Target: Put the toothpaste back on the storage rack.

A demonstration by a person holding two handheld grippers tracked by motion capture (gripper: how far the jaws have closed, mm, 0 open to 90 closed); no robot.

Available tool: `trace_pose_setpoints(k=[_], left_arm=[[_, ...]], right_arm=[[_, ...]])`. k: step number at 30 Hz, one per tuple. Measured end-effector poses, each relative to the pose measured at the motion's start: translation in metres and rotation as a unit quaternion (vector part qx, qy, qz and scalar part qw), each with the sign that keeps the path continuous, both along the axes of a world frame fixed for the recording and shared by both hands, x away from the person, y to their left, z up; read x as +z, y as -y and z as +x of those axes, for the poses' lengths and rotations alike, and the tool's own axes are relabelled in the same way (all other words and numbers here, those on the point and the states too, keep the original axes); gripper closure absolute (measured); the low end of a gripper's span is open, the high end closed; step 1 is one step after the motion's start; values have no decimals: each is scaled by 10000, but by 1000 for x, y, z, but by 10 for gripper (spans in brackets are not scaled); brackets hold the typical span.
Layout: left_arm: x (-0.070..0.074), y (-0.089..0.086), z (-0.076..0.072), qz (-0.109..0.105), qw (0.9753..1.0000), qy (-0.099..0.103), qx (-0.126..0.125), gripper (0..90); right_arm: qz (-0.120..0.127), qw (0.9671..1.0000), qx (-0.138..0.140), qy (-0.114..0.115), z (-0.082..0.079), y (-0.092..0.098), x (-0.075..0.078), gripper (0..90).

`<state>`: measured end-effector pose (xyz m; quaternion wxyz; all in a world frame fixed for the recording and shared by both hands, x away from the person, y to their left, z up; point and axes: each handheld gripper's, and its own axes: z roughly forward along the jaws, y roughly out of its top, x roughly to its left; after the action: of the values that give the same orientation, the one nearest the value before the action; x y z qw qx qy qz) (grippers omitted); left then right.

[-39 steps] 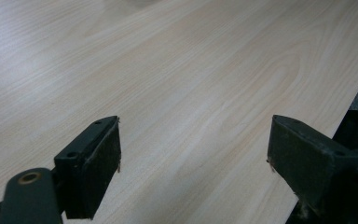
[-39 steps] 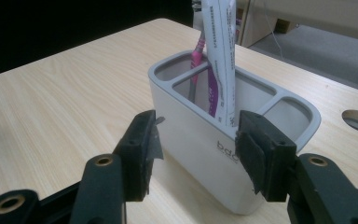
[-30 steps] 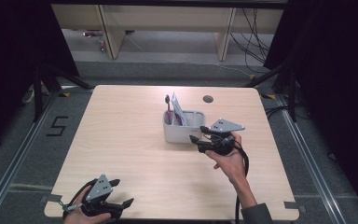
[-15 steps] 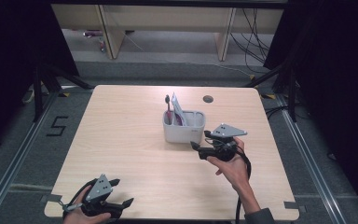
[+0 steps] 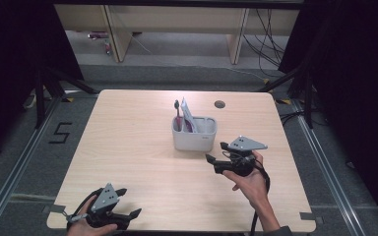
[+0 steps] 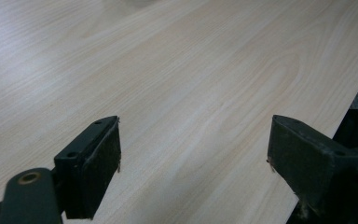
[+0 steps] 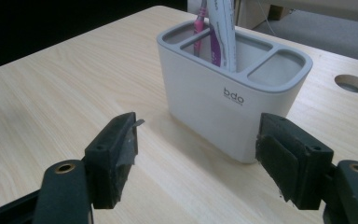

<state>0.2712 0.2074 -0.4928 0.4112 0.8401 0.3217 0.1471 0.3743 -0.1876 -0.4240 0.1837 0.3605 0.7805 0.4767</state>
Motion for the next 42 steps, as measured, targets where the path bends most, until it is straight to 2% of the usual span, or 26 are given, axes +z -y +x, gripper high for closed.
trace_pose_setpoints(k=[1, 2, 3, 4, 6, 7, 8, 9, 10, 12, 15, 17, 18, 20, 21, 23, 25, 27, 28, 29, 31, 33, 34, 35, 37, 42], left_arm=[[-1, 2, -1, -139, 9999, -22, 41, 168], [-1, 2, -1, -165, 9998, -13, 53, 168], [-1, 1, 0, -80, 10000, -1, 32, 168], [0, 1, 0, -16, 10000, -5, 7, 168], [-1, 2, -1, -196, 9998, -27, 63, 168], [-1, 1, -1, -112, 9999, -11, 5, 168], [-1, 1, -1, -170, 9998, -35, 40, 168], [-1, 0, -1, -141, 9999, -63, 69, 168], [-1, -1, 0, -139, 9999, -45, 50, 168], [-1, 0, 0, -210, 9997, -58, 99, 168], [-1, -1, 0, -124, 9999, -59, 47, 168], [-1, -1, 0, -119, 9999, -54, 44, 168], [0, -1, 0, -126, 9999, -55, 48, 168], [-1, 0, -1, -217, 9997, -14, 141, 168], [-1, -1, 0, -154, 9998, -6, 128, 168], [-1, 0, -1, -228, 9996, -14, 143, 168], [0, -1, 0, -121, 9999, -9, 86, 168], [0, -1, 0, -121, 9999, -5, 88, 168], [-1, -1, 0, -125, 9999, -5, 97, 168], [-1, 0, 0, -215, 9997, -28, 126, 168], [-1, -1, 0, -85, 9999, -48, 59, 168], [-1, 0, -1, -146, 9998, -43, 89, 168], [0, -1, -1, -78, 9999, -23, 74, 168], [-1, 0, -1, -180, 9997, -19, 154, 168], [-1, -1, -1, -178, 9998, -24, 118, 168], [-1, 1, 0, -114, 9999, -9, 106, 168]], right_arm=[[16, 10000, -48, 23, -1, 0, -1, 300], [32, 9999, -104, -115, -3, 1, -2, 299], [-42, 10000, -28, 28, -1, 3, -3, 298], [1, 10000, -43, -1, -2, 3, -5, 298], [21, 10000, -30, -32, -3, 4, -6, 297], [-70, 10000, -30, 21, -4, 6, -6, 296], [-4, 9999, -50, -88, -6, 6, -7, 295], [24, 10000, 6, 16, -5, 6, -8, 295], [99, 9999, -74, -63, -8, 6, -8, 293], [56, 9999, -96, -126, -11, 8, -8, 292], [139, 9999, -56, -51, -13, 11, -12, 290], [91, 9999, -5, -90, -16, 12, -16, 288], [83, 9996, -115, -254, -20, 13, -17, 285], [68, 9999, -61, -123, -20, 15, -22, 283], [82, 9996, -111, -258, -23, 15, -22, 283], [98, 9998, -39, -163, -24, 16, -25, 281], [198, 9995, -120, -230, -28, 16, -27, 279], [83, 9999, 10, -131, -27, 19, -28, 278], [78, 9999, -92, -112, -28, 20, -28, 278], [52, 9998, -61, -170, -29, 21, -28, 276], [154, 9996, -121, -225, -31, 20, -31, 275], [65, 9997, -85, -200, -32, 22, -33, 269], [39, 9998, -73, -191, -32, 22, -34, 267], [145, 9995, -44, -294, -33, 21, -34, 266], [122, 9994, -72, -328, -36, 22, -34, 265], [108, 9996, 6, -255, -38, 23, -37, 264]])
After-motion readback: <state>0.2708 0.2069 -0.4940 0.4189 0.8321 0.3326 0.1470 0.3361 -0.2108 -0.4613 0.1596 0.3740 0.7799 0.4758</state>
